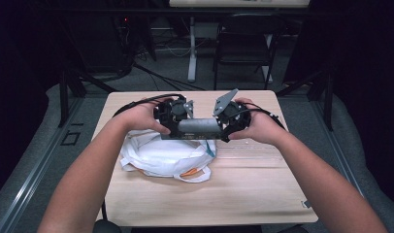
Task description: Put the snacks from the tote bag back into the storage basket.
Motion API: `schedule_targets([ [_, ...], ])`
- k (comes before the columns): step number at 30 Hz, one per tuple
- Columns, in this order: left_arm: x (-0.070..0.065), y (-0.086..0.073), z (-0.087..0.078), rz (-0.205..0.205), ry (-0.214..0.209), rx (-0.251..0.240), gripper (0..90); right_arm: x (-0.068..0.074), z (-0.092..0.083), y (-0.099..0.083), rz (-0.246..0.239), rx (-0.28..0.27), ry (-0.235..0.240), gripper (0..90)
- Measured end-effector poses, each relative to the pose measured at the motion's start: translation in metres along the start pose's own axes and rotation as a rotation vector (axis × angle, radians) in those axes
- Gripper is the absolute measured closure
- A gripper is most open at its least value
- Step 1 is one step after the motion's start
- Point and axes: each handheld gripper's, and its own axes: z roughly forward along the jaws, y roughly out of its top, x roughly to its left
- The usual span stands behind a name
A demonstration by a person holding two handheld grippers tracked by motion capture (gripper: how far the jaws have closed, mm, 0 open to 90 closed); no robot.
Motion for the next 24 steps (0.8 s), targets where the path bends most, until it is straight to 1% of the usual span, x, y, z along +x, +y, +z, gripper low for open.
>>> schedule_targets([
  [3,-0.001,0.003,0.001,0.006,-0.002,-0.007,43.0,0.0,0.003,0.002,-0.009,0.018,0.007,27.4],
  [6,-0.001,0.007,0.002,0.017,-0.001,-0.008,43.0,0.0,0.006,0.003,0.001,0.022,0.019,27.5],
  [10,-0.002,0.011,0.002,0.024,-0.004,-0.01,43.0,0.0,0.01,0.003,-0.004,0.04,0.033,27.8],
  [11,-0.002,0.011,0.002,0.026,0.0,-0.01,43.0,0.0,0.011,0.003,-0.001,0.043,0.038,28.1],
  [12,-0.002,0.012,0.002,0.029,-0.003,-0.011,43.0,0.001,0.013,0.002,0.01,0.032,0.04,28.3],
  [14,-0.003,0.013,0.002,0.029,-0.006,-0.015,43.0,0.0,0.013,0.003,-0.003,0.051,0.049,30.3],
  [15,-0.003,0.014,0.002,0.026,-0.005,-0.014,43.0,0.0,0.014,0.003,0.002,0.053,0.052,31.2],
  [18,-0.004,0.015,0.003,0.034,-0.006,-0.015,43.0,0.0,0.015,0.002,0.004,0.057,0.055,32.8],
  [21,-0.004,0.016,0.003,0.033,-0.008,-0.016,43.0,0.0,0.016,0.002,0.002,0.056,0.062,32.8],
  [22,-0.005,0.016,0.003,0.034,-0.006,-0.02,42.9,0.001,0.017,0.002,0.012,0.045,0.064,32.8],
  [24,-0.005,0.018,0.003,0.043,-0.003,-0.021,43.0,0.0,0.017,0.003,-0.006,0.06,0.068,32.8],
])
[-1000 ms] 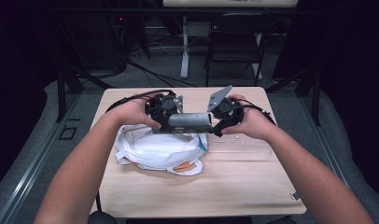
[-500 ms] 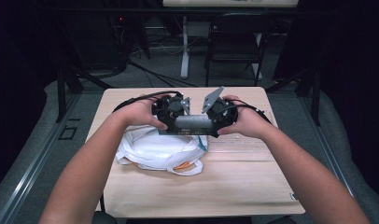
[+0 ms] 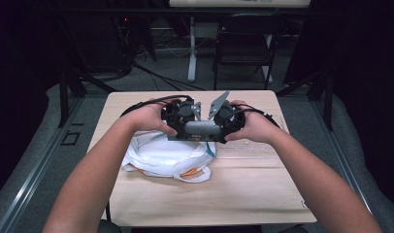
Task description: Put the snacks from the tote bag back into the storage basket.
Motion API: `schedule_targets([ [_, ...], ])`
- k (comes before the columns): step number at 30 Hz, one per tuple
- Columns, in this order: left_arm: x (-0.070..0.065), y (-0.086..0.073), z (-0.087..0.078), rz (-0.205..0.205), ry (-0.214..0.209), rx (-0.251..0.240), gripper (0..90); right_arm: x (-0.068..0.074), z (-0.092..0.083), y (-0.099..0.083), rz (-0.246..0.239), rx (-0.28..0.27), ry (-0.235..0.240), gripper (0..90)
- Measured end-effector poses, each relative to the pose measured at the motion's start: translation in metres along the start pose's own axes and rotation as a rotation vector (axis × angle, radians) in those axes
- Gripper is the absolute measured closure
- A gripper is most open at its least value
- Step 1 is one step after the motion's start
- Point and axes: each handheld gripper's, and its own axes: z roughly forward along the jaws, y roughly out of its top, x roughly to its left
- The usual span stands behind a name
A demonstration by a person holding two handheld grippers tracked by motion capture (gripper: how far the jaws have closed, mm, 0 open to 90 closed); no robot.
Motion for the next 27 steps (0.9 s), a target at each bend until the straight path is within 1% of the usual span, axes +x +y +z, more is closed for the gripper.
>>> schedule_targets([
  [1,-0.0006,0.0004,0.0003,-0.003,-0.002,-0.004,43.0,0.0,0.0007,0.0001,0.001,-0.001,0.004,33.0],
  [2,-0.0008,0.0012,0.0003,0.001,-0.001,-0.003,42.9,0.0008,0.0022,-0.0002,0.013,-0.016,0.008,33.4],
  [3,-0.0014,0.0017,0.0005,0.003,0.0,0.001,43.0,0.0001,0.0021,0.0007,-0.002,0.0,0.013,33.5],
  [4,-0.0016,0.002,0.0011,0.009,0.005,-0.002,43.0,0.0009,0.0035,0.0005,0.005,-0.003,0.019,33.7],
  [5,-0.0025,0.0023,0.0015,0.006,-0.001,-0.002,43.0,0.0013,0.0044,0.0005,0.008,-0.005,0.027,34.2],
  [7,-0.0035,0.003,0.0018,0.006,0.0,-0.004,42.9,0.0008,0.005,0.0011,-0.006,0.011,0.033,34.9],
  [8,-0.0034,0.0037,0.0015,0.014,0.006,-0.007,43.0,0.0017,0.0063,0.0008,0.0,0.002,0.028,35.6],
  [9,-0.0038,0.0038,0.0016,0.01,0.004,-0.01,43.0,0.0026,0.0074,0.0003,0.013,-0.008,0.031,35.7],
  [10,-0.0041,0.0041,0.0012,0.011,0.003,-0.008,43.0,0.0018,0.0073,0.0006,0.006,-0.001,0.035,35.9],
  [11,-0.0037,0.0045,0.0004,0.023,0.006,0.003,43.0,0.001,0.0067,0.0006,-0.004,0.011,0.033,36.1],
  [13,-0.0043,0.0044,0.0007,0.026,0.007,0.0,43.0,0.0008,0.007,0.0003,0.0,0.011,0.039,37.0],
  [15,-0.005,0.005,0.0013,0.036,0.008,0.003,42.9,0.0,0.0066,0.0001,0.003,0.027,0.047,38.5],
  [16,-0.0054,0.0054,0.0018,0.037,0.012,0.001,42.8,0.0008,0.0074,-0.0006,0.016,0.019,0.057,38.7],
  [17,-0.0054,0.0058,0.0022,0.044,0.02,-0.004,42.7,0.0008,0.0072,-0.0007,0.015,0.028,0.057,38.9],
  [19,-0.0056,0.0058,0.0024,0.038,0.012,-0.004,42.5,0.0015,0.0081,-0.0015,0.025,0.02,0.056,39.3],
  [21,-0.0051,0.0055,0.0023,0.04,0.017,-0.009,42.2,0.0022,0.0083,-0.0022,0.035,0.015,0.057,39.5],
  [22,-0.0045,0.0053,0.0026,0.047,0.022,-0.018,41.9,0.0016,0.0077,-0.0024,0.027,0.023,0.054,39.8],
  [23,-0.0049,0.0051,0.0027,0.042,0.02,-0.019,41.7,0.0006,0.0067,-0.002,0.011,0.039,0.053,39.9],
  [24,-0.0046,0.0051,0.0024,0.044,0.023,-0.017,41.4,0.0024,0.0084,-0.0028,0.032,0.013,0.058,40.1],
  [25,-0.0045,0.0049,0.0023,0.042,0.026,-0.02,41.0,0.0021,0.0083,-0.0029,0.03,0.014,0.06,40.3],
  [26,-0.0046,0.0045,0.0023,0.037,0.024,-0.026,40.6,0.0015,0.0076,-0.0028,0.023,0.027,0.055,40.4],
  [27,-0.0043,0.004,0.0018,0.037,0.026,-0.031,40.3,0.0016,0.0079,-0.003,0.027,0.022,0.057,40.5],
])
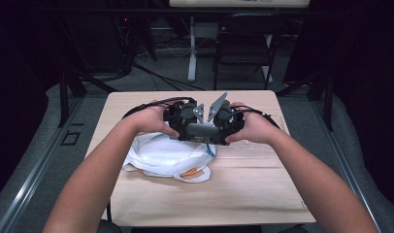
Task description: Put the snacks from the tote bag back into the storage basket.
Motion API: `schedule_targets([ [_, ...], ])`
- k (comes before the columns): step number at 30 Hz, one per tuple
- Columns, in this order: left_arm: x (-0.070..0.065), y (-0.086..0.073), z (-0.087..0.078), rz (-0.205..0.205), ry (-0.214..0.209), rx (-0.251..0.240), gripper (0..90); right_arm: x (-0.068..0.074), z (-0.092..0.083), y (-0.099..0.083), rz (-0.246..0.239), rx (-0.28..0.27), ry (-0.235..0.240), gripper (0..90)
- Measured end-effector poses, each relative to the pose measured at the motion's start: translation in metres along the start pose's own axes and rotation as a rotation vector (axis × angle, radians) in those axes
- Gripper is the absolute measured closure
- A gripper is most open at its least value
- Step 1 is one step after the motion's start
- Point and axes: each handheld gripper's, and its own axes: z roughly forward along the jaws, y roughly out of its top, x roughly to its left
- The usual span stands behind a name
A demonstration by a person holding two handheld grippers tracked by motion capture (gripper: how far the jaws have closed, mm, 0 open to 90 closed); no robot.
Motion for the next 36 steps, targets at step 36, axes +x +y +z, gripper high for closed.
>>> schedule_targets([
  [36,0.002,-0.012,-0.028,-0.071,0.058,-0.077,31.0,-0.005,-0.005,-0.002,-0.017,0.038,-0.005,41.5],
])
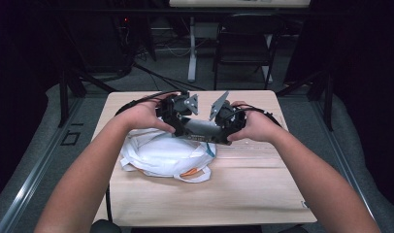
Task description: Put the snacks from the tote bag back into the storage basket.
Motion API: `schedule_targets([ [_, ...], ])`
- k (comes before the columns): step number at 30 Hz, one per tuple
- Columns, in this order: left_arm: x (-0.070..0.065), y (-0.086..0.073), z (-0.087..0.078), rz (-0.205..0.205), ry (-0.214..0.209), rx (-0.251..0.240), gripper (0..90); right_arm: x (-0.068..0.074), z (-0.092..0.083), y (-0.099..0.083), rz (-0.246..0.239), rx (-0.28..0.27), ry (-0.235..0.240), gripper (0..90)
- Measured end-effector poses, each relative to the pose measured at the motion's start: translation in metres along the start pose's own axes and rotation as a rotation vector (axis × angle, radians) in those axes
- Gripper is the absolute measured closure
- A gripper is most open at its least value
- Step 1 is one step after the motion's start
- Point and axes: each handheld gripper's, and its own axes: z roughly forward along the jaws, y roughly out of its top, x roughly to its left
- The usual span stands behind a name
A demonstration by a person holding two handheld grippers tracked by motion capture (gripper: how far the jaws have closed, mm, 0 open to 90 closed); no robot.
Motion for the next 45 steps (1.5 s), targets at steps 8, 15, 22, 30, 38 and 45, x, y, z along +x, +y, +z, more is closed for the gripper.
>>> schedule_targets([
  [8,0.003,-0.014,-0.011,-0.022,0.019,0.006,31.1,-0.003,-0.002,-0.003,0.002,0.004,-0.006,41.5],
  [15,0.005,-0.027,-0.013,-0.045,0.026,0.022,31.5,-0.005,-0.005,-0.007,0.011,0.006,-0.015,41.6],
  [22,0.005,-0.04,-0.012,-0.087,0.028,-0.006,35.2,-0.009,-0.01,-0.011,0.003,0.02,-0.033,41.5],
  [30,0.002,-0.053,-0.002,-0.137,0.009,0.021,37.0,-0.012,-0.014,-0.019,0.008,0.026,-0.04,41.5],
  [38,-0.004,-0.064,0.01,-0.194,0.022,0.033,38.0,-0.018,-0.02,-0.031,0.031,0.024,-0.054,41.5],
  [45,-0.005,-0.073,0.023,-0.246,0.023,0.052,38.0,-0.023,-0.025,-0.043,0.057,0.016,-0.069,41.5],
])
